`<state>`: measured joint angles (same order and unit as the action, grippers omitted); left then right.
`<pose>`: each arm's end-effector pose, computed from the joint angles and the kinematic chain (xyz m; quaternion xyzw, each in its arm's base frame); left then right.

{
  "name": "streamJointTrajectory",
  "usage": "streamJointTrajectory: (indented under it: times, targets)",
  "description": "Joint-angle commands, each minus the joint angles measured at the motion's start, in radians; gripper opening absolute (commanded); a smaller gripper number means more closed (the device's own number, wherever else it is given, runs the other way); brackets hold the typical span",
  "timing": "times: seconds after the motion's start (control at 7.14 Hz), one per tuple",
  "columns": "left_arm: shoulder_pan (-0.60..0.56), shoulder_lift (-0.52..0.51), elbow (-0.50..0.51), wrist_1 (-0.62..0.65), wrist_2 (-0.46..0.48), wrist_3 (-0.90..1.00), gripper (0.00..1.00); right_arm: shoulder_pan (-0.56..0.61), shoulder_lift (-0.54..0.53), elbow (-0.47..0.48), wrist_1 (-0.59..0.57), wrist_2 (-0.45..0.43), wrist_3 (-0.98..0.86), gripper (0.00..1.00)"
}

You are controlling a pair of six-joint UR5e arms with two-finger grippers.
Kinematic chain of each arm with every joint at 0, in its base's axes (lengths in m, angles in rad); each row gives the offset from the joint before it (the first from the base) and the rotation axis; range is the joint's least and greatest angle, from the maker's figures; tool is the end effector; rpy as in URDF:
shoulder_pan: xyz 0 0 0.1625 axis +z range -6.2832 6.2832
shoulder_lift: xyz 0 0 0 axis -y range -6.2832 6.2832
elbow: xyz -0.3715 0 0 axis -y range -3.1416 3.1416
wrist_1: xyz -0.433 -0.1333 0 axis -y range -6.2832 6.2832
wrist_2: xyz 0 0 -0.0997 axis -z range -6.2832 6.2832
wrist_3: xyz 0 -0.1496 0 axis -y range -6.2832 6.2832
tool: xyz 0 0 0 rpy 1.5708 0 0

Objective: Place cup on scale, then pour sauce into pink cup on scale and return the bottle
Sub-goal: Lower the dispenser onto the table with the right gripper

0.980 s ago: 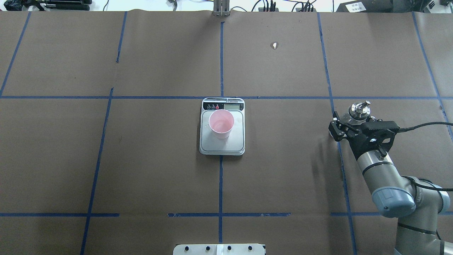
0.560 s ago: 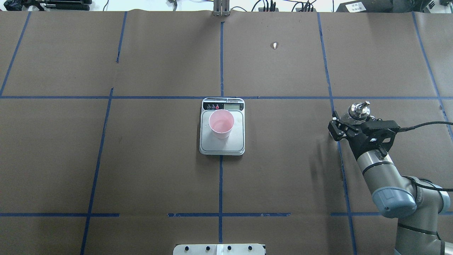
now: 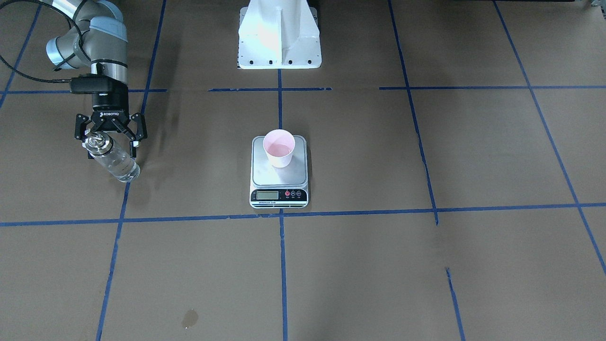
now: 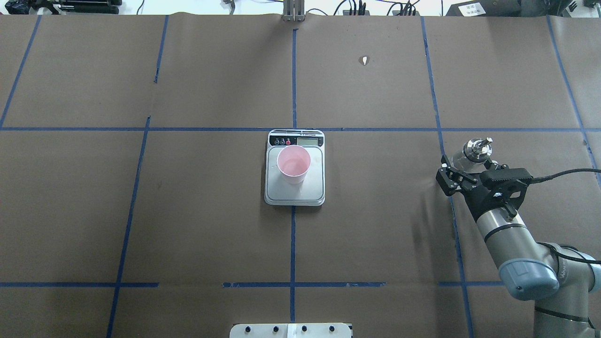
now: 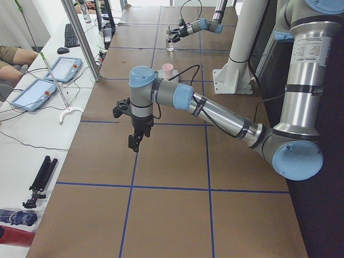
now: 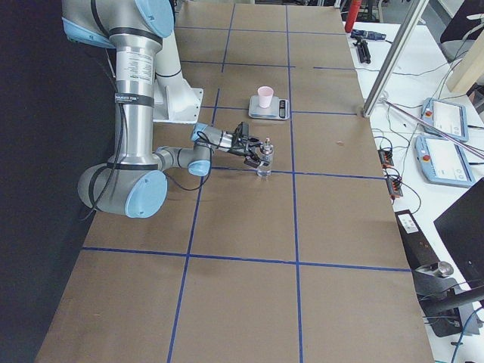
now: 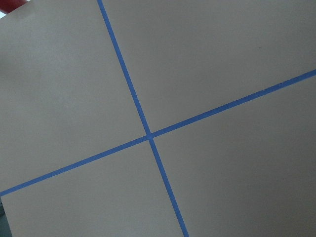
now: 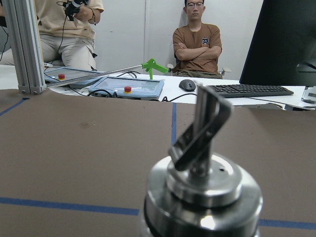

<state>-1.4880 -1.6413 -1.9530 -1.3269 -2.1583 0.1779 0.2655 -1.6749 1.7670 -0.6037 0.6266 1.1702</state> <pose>-0.0056 -0.5412 0.4448 0.1133 0.2829 0.1537 0.9400 -0.4329 -0.3814 0.4482 0.5180 -0.2969 0.1773 0.7824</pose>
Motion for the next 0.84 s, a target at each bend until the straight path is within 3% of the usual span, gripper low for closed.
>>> streamJointTrajectory:
  times: [0.0, 0.42, 0.7]
  targets:
    - [0.0, 0.0, -0.001, 0.0, 0.0, 0.0, 1.0, -0.032, -0.068, 0.064, -0.001, -0.014, 0.0, 1.0]
    - [0.0, 0.001, -0.006, 0.002, 0.0, 0.0, 1.0, -0.106, -0.092, 0.103, -0.001, -0.057, 0.003, 1.0]
    - [-0.003, 0.003, -0.007, 0.002, 0.0, 0.0, 1.0, -0.159, -0.211, 0.217, -0.002, -0.088, 0.002, 1.0]
